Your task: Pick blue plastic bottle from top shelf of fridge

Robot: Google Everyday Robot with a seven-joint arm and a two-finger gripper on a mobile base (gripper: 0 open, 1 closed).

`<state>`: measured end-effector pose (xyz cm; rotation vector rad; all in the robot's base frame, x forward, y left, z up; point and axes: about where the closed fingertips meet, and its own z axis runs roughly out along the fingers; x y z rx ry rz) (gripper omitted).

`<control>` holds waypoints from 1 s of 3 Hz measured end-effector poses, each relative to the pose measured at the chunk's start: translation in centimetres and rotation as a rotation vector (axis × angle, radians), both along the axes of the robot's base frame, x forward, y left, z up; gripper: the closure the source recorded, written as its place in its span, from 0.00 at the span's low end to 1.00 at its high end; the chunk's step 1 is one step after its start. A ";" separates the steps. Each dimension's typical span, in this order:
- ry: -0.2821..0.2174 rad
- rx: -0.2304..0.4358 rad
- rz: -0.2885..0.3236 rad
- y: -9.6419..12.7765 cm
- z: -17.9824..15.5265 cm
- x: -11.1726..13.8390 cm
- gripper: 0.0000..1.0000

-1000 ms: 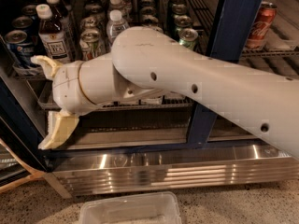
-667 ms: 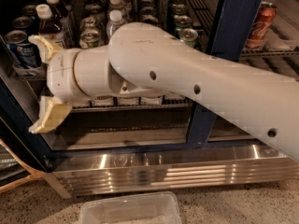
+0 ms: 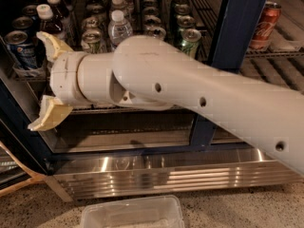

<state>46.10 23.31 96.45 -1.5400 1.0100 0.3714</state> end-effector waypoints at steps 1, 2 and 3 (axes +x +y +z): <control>0.046 0.098 -0.118 -2.3 -4.2 1.6 0.00; 0.019 0.199 -0.198 -3.3 -5.7 3.3 0.00; -0.054 0.301 -0.247 -1.2 -2.7 4.2 0.00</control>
Offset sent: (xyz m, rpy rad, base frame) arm 0.0908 -0.0340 -0.0013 0.4754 -0.1717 -0.5999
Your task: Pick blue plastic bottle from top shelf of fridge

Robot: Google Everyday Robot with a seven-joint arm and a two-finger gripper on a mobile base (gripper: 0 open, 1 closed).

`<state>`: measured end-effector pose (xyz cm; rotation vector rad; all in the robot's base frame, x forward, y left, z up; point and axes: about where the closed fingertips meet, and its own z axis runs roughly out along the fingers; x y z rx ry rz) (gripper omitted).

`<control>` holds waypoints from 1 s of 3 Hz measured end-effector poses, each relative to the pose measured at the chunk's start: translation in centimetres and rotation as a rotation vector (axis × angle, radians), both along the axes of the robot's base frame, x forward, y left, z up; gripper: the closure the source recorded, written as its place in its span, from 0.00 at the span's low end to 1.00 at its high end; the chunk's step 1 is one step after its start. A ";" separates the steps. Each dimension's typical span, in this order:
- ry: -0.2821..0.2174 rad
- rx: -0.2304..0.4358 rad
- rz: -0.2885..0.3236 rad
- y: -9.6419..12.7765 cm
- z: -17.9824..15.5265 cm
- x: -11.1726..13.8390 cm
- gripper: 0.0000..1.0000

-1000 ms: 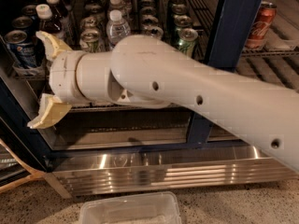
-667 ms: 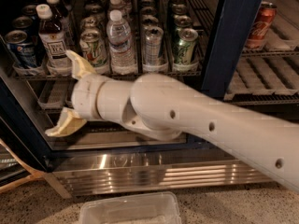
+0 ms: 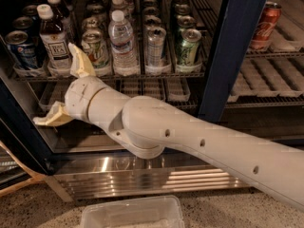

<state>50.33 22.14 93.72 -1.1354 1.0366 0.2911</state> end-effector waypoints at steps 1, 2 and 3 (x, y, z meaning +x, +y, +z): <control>-0.064 0.028 -0.137 0.2 3.7 2.8 0.00; -0.134 -0.007 -0.259 0.1 8.0 4.6 0.00; -0.142 -0.011 -0.266 0.3 8.5 4.5 0.00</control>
Offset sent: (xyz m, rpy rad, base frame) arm 0.0706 -0.0058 0.1321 -0.0558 -0.2049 -0.4187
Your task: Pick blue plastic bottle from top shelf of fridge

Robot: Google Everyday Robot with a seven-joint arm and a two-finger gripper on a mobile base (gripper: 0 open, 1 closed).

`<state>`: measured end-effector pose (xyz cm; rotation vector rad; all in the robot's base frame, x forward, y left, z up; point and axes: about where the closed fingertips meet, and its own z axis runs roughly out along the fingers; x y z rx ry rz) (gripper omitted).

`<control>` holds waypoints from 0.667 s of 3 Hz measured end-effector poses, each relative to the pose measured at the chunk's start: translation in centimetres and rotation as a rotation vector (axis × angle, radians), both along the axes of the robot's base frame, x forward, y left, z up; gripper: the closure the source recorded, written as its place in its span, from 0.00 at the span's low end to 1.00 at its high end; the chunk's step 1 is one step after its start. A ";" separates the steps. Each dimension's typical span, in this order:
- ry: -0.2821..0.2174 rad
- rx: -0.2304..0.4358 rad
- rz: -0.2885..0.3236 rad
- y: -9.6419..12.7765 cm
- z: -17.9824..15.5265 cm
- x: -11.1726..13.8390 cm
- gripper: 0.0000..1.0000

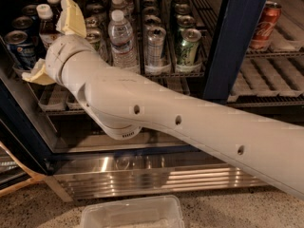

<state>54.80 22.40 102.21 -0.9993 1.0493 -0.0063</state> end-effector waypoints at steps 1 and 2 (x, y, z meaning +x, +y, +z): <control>0.000 0.000 0.000 0.0 0.0 0.0 0.00; 0.046 -0.015 -0.012 0.6 -1.2 1.4 0.00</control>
Offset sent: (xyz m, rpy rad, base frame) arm 0.0426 0.0148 -0.0380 -0.0436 0.1433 -0.0391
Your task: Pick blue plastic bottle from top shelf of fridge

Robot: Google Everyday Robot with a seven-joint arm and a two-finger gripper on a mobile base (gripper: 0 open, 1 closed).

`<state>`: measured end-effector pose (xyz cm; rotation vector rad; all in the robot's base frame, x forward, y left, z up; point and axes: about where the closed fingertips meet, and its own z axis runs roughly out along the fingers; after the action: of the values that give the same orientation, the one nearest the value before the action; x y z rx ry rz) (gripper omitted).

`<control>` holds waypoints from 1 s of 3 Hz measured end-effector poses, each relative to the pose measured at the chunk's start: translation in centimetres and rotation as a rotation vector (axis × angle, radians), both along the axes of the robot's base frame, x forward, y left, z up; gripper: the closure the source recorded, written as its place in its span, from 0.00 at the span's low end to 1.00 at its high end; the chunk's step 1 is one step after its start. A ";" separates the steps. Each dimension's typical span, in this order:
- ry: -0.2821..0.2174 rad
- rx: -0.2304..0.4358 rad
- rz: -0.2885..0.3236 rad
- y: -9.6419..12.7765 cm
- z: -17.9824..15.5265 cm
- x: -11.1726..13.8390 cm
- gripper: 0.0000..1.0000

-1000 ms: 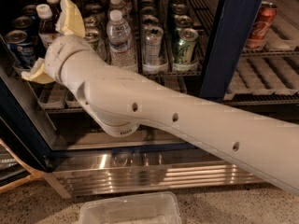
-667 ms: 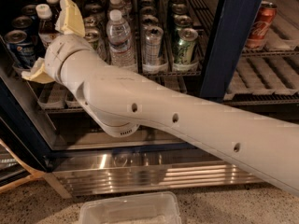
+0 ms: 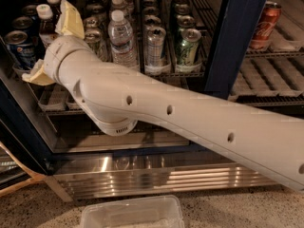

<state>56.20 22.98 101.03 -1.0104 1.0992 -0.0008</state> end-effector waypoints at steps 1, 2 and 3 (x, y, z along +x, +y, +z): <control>0.073 -0.033 -0.032 0.5 -1.8 2.0 0.00; 0.140 -0.051 -0.067 0.4 -3.8 3.6 0.00; 0.185 -0.061 -0.079 0.9 -5.5 5.0 0.00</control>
Offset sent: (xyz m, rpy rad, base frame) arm 0.0570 0.0015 -0.0638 -0.0718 0.2254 -0.1136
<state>61.18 23.92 95.54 -1.0362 1.3148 -0.0049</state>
